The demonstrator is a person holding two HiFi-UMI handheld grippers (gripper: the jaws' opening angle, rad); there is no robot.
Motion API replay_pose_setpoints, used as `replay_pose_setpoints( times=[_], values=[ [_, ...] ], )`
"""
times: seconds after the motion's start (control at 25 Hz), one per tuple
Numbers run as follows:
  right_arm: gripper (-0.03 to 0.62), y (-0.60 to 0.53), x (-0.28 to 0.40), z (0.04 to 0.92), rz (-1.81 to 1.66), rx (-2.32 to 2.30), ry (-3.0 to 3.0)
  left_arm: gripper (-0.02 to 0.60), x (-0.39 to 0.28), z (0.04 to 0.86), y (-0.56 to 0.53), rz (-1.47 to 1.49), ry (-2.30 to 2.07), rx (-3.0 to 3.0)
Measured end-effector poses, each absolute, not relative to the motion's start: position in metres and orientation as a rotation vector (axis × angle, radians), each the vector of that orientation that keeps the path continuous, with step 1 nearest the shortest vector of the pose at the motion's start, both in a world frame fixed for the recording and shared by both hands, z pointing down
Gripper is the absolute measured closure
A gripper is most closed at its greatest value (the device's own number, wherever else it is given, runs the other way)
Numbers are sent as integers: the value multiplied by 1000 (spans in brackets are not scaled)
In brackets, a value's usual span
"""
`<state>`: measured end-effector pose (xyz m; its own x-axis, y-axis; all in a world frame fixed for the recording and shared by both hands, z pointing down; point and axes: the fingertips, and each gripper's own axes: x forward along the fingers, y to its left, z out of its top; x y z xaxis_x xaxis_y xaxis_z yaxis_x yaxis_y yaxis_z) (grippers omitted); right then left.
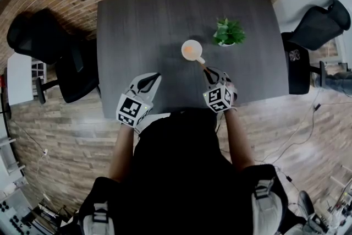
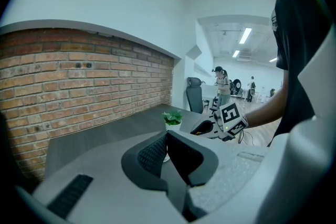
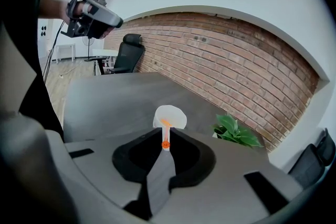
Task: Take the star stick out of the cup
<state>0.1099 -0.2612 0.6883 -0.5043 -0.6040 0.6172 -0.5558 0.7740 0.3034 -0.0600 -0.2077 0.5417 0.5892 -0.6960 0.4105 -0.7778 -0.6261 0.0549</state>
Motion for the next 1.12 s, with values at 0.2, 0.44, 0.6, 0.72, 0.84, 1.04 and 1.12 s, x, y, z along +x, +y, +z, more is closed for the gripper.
replay_pose_setpoints(
  times=[0.2, 0.44, 0.6, 0.72, 0.84, 1.04, 1.12],
  values=[
    [556, -263, 112, 694, -79, 865, -2198, 580, -62, 543, -208, 521, -1225, 2586],
    [559, -266, 107, 695, -81, 861, -2191, 580, -66, 543, -208, 524, -1231, 2580],
    [565, -268, 105, 697, -84, 860, -2186, 580, -68, 545, -206, 530, -1231, 2561],
    [569, -268, 106, 699, -85, 861, -2180, 580, -70, 543, -207, 529, -1237, 2567],
    [576, -267, 107, 700, -81, 864, -2179, 580, -70, 542, -207, 533, -1240, 2579],
    [577, -269, 106, 698, -87, 869, -2178, 580, -70, 542, -207, 533, -1239, 2574],
    [577, -268, 107, 698, -88, 876, -2180, 580, -70, 541, -207, 531, -1241, 2574]
  ],
)
